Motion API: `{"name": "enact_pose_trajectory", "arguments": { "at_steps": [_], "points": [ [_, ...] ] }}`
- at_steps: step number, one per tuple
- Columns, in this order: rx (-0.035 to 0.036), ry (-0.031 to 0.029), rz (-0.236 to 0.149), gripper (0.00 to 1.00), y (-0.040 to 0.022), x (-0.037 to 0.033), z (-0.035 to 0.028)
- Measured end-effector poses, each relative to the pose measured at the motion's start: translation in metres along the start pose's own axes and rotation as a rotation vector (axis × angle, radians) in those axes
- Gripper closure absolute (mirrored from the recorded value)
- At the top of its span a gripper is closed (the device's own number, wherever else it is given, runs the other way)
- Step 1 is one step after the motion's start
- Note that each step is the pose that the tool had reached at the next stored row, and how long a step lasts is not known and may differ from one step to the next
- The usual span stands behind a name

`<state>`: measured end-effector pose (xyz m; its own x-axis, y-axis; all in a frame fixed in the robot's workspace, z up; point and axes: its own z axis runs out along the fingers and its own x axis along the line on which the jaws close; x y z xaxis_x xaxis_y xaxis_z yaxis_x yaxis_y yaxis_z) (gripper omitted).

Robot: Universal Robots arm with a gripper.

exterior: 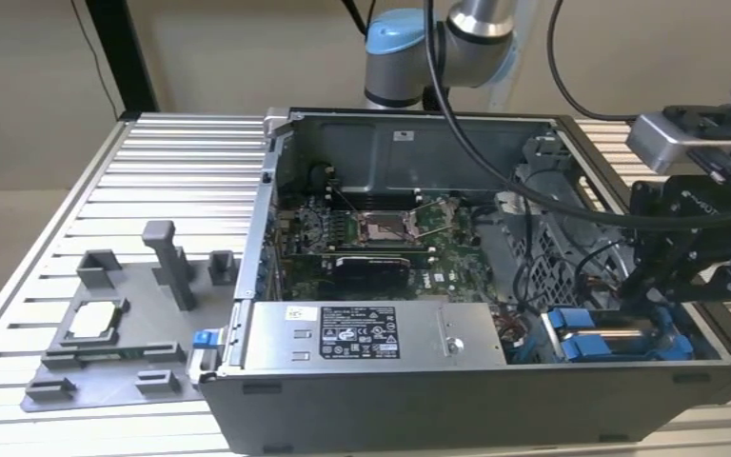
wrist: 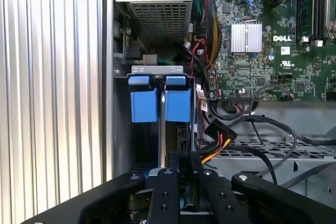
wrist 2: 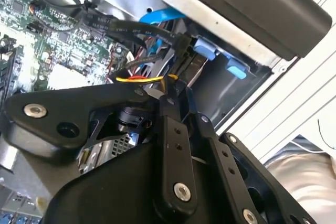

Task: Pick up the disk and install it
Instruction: 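Insert the first disk wire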

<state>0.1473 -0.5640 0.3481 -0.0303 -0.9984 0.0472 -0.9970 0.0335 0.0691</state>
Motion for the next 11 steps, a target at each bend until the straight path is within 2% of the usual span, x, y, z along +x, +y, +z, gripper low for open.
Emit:
{"name": "enact_pose_trajectory", "arguments": {
  "at_steps": [2,3,9,11],
  "points": [
    [-0.0021,-0.0008,0.000,1.00,-0.0044,-0.0001,-0.0003],
    [-0.0059,-0.0010,0.000,1.00,-0.0056,-0.0002,-0.0003],
    [-0.0487,-0.0007,0.000,1.00,-0.0074,-0.0005,0.0013],
    [-0.0595,-0.0008,0.001,1.00,-0.0082,-0.0008,0.0016]
  ]
}}
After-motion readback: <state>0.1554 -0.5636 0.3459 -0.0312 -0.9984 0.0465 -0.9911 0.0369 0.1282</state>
